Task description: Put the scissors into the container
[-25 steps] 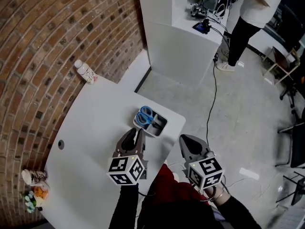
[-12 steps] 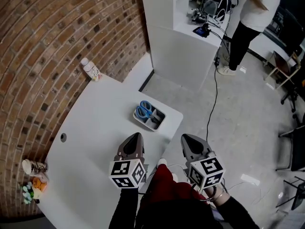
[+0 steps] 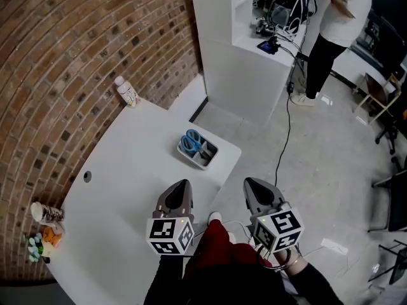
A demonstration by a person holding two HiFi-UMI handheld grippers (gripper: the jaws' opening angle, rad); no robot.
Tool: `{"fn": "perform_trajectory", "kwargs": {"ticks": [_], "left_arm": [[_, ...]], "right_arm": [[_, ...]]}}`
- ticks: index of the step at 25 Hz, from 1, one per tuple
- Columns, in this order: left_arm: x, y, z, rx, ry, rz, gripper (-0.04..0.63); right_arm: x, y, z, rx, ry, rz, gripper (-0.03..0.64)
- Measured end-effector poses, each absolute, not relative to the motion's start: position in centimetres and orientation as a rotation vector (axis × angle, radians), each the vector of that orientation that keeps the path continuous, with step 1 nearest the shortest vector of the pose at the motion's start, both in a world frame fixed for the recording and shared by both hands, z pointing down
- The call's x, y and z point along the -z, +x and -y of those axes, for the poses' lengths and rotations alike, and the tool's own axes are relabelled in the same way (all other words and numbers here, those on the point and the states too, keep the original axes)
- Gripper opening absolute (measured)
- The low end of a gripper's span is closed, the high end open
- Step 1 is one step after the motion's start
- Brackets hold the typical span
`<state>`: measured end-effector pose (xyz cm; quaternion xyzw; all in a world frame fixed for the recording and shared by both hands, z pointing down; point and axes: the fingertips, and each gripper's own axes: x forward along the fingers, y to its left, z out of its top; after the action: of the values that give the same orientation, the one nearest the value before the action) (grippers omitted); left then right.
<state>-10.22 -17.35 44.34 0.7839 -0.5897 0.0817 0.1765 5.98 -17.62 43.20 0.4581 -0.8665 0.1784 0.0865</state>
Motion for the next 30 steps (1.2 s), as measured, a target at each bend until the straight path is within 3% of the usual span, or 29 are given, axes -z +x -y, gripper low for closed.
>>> {"fn": "perform_trajectory", "kwargs": {"ticks": [30], "left_arm": [[-37.3, -11.8, 8.1, -0.043, 2.297, 1.815, 0.002]], "right_arm": [[-36.1, 7.7, 10.3, -0.33, 1.37, 2.739, 0.008]]}}
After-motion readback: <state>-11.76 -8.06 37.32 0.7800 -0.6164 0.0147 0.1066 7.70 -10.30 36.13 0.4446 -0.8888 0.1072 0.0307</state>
